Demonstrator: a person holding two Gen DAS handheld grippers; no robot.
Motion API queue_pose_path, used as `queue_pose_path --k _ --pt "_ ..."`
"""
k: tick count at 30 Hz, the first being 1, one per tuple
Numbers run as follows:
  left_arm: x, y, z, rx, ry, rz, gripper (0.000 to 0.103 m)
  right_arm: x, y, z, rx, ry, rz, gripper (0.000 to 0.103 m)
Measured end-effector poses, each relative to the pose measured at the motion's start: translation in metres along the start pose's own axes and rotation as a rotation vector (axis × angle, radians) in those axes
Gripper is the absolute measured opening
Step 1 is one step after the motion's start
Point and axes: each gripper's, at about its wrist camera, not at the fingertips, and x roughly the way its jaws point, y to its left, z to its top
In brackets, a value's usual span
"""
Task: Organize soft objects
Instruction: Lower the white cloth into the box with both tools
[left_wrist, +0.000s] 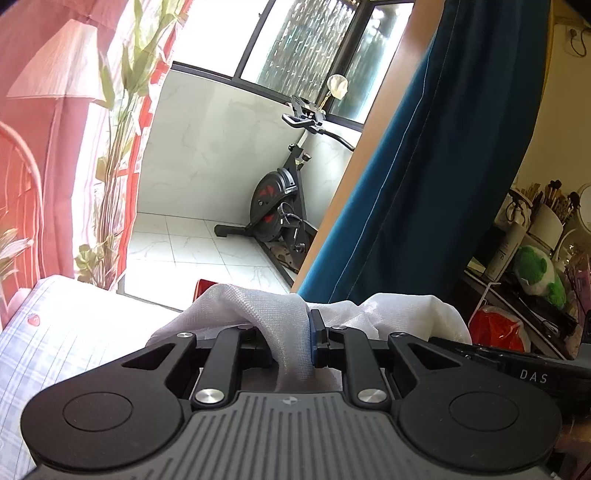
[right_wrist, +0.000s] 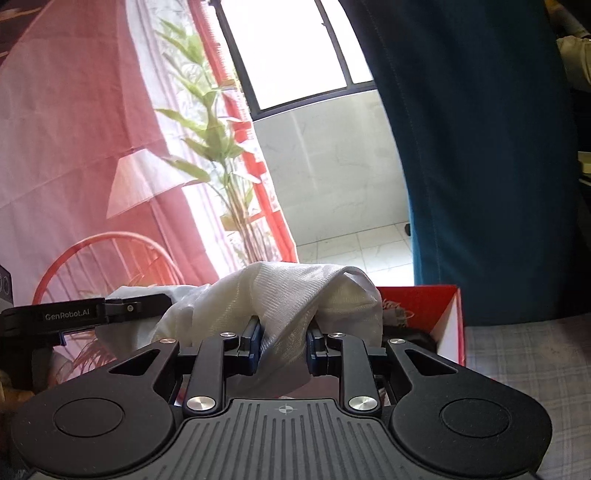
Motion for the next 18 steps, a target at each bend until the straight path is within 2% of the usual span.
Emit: queue_pose_path --k 5,11,14,18 --pt "0.049 -0.011 0.0 0.079 0.1 0.027 0.018 0.032 -0.027 0.01 -0.003 0.051 -0.066 0.022" --pt "0.101 -0.005 -0.028 0.137 0.27 0.081 0.018 0.085 -0.041 -0.027 -0.008 0.229 -0.136 0.021" --pt "0.117 -0.005 -0.038 0.195 0.323 0.118 0.018 0.105 -0.047 -0.043 -0.001 0.29 -0.159 0.022" --pt "0.128 -0.011 -0.04 0.253 0.353 0.142 0.018 0.122 -0.048 -0.053 -0.002 0.334 -0.188 0.022"
